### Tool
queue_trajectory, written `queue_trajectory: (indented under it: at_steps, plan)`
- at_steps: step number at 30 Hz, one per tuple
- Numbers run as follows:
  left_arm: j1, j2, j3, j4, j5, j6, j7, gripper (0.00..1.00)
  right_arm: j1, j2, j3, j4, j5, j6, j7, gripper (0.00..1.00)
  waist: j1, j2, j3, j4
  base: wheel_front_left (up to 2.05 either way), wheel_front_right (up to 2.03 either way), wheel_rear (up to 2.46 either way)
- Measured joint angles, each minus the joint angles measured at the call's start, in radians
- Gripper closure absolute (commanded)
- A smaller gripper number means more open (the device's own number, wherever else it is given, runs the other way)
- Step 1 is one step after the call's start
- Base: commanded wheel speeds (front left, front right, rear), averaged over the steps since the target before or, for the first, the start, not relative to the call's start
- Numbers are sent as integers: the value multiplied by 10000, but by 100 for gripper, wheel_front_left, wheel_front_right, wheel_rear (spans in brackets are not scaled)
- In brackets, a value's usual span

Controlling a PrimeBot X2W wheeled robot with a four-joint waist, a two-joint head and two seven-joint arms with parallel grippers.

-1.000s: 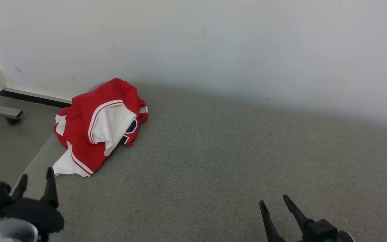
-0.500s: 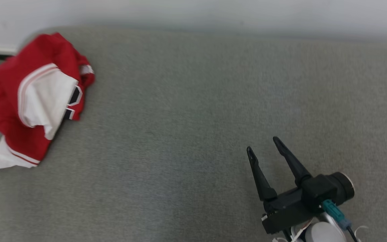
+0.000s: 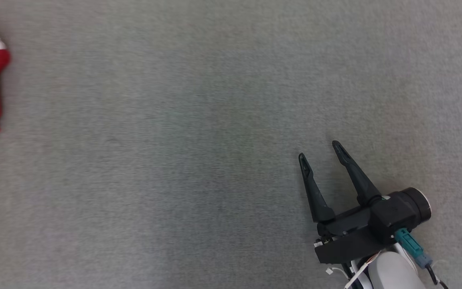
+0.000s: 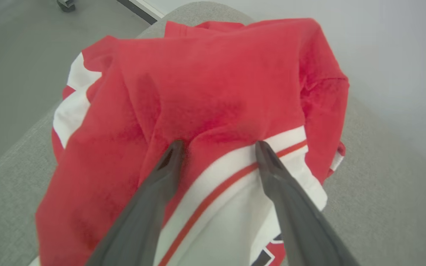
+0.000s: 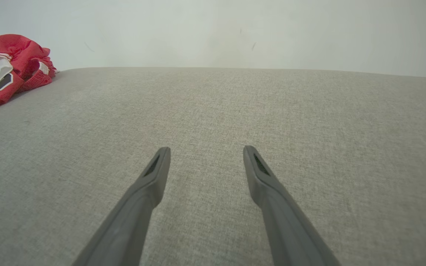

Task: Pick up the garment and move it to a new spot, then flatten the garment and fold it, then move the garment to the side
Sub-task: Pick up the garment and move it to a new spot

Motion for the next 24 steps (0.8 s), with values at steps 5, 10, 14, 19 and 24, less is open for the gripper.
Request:
queue_trajectory:
  at_steps: [5,10,14,19,24]
  plan:
    - [271,374,-267,63,644,366,-268,45,-79,65,-13,178,81,0,-92,0,-1,0,341,-450,0,0,0]
    - [462,391,-362,-63,769,343,-456,100,-89,109,-36,403,201,0,-196,0,-2,0,279,-607,0,0,0]
    - [565,642,-476,-328,865,84,-518,100,-95,148,75,688,351,0,-259,0,-2,-2,-41,-592,0,0,0]
    - [551,976,-621,-744,901,-376,-637,100,-15,178,217,1131,621,0,-347,0,-3,-3,-738,-488,0,0,0]
    - [217,913,-1221,-1471,963,-957,-525,100,370,194,351,1590,966,0,-384,0,-5,-3,-1667,-399,0,0,0]
